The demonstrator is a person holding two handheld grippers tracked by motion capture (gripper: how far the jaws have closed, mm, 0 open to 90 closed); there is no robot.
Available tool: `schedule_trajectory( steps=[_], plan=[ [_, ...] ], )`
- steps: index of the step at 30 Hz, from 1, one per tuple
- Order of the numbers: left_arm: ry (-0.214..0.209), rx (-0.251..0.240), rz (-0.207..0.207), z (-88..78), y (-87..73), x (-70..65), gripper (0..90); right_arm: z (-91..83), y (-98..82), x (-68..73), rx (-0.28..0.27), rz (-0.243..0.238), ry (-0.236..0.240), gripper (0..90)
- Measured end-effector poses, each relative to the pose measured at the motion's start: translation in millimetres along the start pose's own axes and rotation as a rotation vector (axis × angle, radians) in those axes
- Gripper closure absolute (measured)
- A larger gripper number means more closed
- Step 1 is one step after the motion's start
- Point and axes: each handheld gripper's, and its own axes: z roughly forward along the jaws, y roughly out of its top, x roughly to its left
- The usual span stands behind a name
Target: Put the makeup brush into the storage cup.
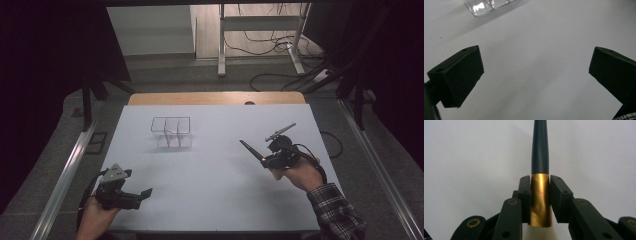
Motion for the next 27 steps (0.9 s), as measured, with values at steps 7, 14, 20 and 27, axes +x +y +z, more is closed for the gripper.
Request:
schedule_trajectory(
  steps=[7, 14, 20, 27],
  plan=[
    [-0.065, -0.024, 0.019, 7.8, 6.0, -1.5, 1.1, 0.6, 2.3, 6.3, 0.004, -0.016, 0.008, 71.6],
    [-0.082, -0.014, 0.06, 17.0, 14.4, -3.0, 2.1, 0.9, 3.8, 15.9, 0.007, -0.041, 0.024, 71.6],
    [-0.081, 0.002, 0.074, 24.0, 21.4, -3.9, 1.9, 5.7, 5.0, 24.0, 0.017, -0.06, 0.044, 71.6],
    [-0.1, 0.016, 0.076, 30.8, 29.8, -5.6, 2.1, 9.3, 8.1, 35.7, 0.028, -0.098, 0.063, 71.6]
  ],
)
